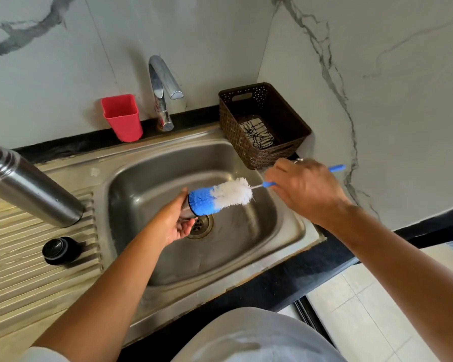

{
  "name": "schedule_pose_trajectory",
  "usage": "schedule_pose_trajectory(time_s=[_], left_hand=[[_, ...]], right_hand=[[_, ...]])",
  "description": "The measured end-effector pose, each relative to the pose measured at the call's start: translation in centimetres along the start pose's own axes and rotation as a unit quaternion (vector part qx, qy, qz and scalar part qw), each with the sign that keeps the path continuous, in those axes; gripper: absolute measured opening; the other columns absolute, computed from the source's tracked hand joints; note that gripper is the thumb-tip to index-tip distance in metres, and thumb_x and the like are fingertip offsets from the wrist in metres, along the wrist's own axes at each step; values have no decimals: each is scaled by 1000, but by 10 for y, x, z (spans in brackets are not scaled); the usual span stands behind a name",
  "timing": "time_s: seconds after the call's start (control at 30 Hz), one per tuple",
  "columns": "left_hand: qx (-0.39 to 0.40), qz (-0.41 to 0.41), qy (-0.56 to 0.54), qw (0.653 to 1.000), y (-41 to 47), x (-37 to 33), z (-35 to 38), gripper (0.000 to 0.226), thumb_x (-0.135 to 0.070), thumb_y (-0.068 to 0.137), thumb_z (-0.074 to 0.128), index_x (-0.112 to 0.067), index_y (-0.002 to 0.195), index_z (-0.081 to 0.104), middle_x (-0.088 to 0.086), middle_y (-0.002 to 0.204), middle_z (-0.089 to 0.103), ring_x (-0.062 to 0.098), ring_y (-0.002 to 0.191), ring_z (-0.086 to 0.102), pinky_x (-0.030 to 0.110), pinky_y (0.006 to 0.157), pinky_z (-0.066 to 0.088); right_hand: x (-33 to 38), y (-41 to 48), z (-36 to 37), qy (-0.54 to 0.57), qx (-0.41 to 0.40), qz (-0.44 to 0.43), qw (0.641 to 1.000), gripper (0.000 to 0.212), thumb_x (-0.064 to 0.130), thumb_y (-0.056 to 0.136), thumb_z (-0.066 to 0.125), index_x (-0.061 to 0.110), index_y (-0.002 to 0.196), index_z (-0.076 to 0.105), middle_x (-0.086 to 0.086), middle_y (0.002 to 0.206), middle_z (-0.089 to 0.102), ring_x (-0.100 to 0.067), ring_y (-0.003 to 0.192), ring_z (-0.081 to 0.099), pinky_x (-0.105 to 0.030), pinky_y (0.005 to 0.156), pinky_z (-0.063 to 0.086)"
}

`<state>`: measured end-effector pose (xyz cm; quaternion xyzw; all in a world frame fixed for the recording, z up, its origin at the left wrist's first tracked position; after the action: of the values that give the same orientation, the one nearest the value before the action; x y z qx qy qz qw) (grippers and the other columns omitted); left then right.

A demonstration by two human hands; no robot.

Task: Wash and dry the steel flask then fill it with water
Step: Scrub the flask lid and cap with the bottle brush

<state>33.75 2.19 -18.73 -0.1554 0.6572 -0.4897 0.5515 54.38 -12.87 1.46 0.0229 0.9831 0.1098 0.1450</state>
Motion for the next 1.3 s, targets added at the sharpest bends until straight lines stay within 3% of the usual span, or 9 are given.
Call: schedule_pose_trajectory(time_s=[0.1, 0.2, 0.37, 0.53, 0.7, 0.8, 0.97, 1.13, 1.3], left_hand=[[2, -17, 15, 1000, 2, 8, 3, 72, -78, 87, 60, -9, 105, 70, 10, 72, 70, 10, 45, 54, 17, 38, 43], [-32, 64, -26, 997, 2, -11, -4, 52, -65, 91, 67, -15, 107, 70, 8, 78, 68, 11, 52, 55, 20, 44, 48], [12, 161, -38, 986, -6, -40, -6, 32, -45, 102, 61, -24, 126, 69, 5, 91, 67, 18, 82, 59, 32, 71, 53], [-10, 15, 40, 999, -2, -6, -1, 66, -75, 88, 60, -11, 100, 69, 9, 76, 69, 11, 50, 56, 20, 42, 45], [21, -29, 52, 998, -7, 12, 12, 71, -79, 90, 53, -11, 101, 71, 8, 68, 66, 9, 46, 49, 15, 39, 37], [-9, 47, -38, 998, -6, -5, 4, 51, -63, 96, 60, -14, 106, 69, 10, 82, 69, 14, 59, 58, 22, 48, 50], [46, 158, -25, 986, -9, -26, 0, 24, -24, 105, 61, -27, 128, 66, 17, 115, 69, 24, 90, 64, 37, 79, 59], [-3, 39, 11, 999, -7, 9, 2, 49, -60, 94, 66, -14, 113, 67, 15, 95, 74, 17, 64, 63, 26, 54, 55], [-7, -25, 57, 998, -10, 22, 7, 71, -81, 86, 57, -12, 98, 70, 8, 74, 70, 8, 45, 47, 15, 38, 37]], right_hand=[[2, -3, -8, -6, -97, 1, 995, 18, 24, 98, 68, 18, 82, 65, 0, 73, 60, -24, 62, 58, -40, 64, 50], [-5, -16, 20, 137, 16, 71, 988, 21, 35, 100, 66, 21, 84, 66, 6, 68, 62, -17, 55, 59, -29, 48, 43], [-2, -42, 70, 494, 232, 255, 798, 14, 32, 101, 66, 25, 90, 71, -1, 71, 72, -16, 54, 50, -27, 50, 38], [-5, -13, 15, 53, 84, 30, 995, 8, 22, 98, 69, 29, 102, 67, 11, 82, 62, -14, 61, 60, -28, 57, 51], [-5, -7, -10, -34, -83, -13, 996, 14, 19, 102, 62, 18, 95, 75, -1, 79, 62, -26, 72, 58, -45, 75, 50], [-6, -21, 16, 89, 51, 23, 994, 29, 43, 103, 55, 23, 101, 76, 6, 77, 65, -17, 66, 62, -38, 61, 56], [-10, -43, 62, 437, 237, 211, 842, 36, 43, 103, 60, 32, 70, 71, 4, 60, 68, -13, 50, 52, -38, 58, 46], [-5, -18, 19, 110, 146, 23, 983, 12, 39, 103, 60, 28, 103, 63, 12, 80, 61, -7, 58, 56, -30, 56, 53], [1, -7, -4, -20, -64, -15, 998, 17, 26, 100, 67, 17, 87, 68, -1, 78, 62, -26, 69, 60, -44, 71, 54]])
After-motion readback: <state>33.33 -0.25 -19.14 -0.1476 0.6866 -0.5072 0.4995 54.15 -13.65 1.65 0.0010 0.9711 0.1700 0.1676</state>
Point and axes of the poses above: each hand's wrist, its own y-axis towards the middle knuckle, its own z-axis out of the palm, x = y × z, the point moved 7 cm from there along y, towards the middle knuckle
